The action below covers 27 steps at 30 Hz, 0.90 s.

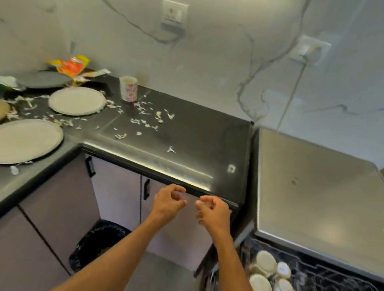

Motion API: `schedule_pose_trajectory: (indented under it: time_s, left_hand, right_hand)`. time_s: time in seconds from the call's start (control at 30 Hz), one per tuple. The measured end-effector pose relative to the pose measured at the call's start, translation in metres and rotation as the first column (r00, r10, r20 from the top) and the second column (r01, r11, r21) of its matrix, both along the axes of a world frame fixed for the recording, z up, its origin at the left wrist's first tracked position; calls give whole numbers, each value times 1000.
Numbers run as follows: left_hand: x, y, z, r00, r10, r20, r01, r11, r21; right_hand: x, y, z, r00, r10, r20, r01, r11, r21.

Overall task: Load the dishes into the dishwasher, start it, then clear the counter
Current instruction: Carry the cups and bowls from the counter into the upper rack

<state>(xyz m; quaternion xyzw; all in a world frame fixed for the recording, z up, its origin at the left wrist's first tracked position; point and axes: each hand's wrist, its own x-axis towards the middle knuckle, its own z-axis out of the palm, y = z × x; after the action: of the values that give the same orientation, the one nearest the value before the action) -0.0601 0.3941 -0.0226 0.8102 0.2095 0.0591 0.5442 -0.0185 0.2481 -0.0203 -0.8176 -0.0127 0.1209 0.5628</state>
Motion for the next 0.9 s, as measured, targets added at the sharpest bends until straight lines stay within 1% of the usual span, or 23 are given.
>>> schedule_pose_trajectory:
  time_s: [0.2, 0.3, 0.43, 0.67, 0.8, 0.9]
  left_hand:
    - [-6, 100, 22, 992, 102, 73, -100, 994, -32]
    - [-7, 143, 28, 987, 134, 87, -131, 991, -38]
    - [-9, 189, 27, 980, 182, 79, -178, 983, -52]
    - [10, 230, 21, 972, 219, 86, -213, 975, -67]
    - [37, 242, 19, 968, 239, 73, -236, 970, -53]
    - [68, 251, 21, 954, 292, 75, -286, 955, -76]
  right_hand:
    - [14, 96, 13, 998, 48, 42, -48, 999, 7]
    - [19, 140, 18, 995, 66, 74, -67, 997, 24]
    - [18, 193, 17, 987, 131, 95, -133, 991, 17]
    - [43, 240, 16, 973, 193, 127, -196, 981, 14]
    - [80, 257, 15, 971, 210, 114, -213, 977, 16]
    - [116, 266, 13, 966, 236, 109, -239, 971, 15]
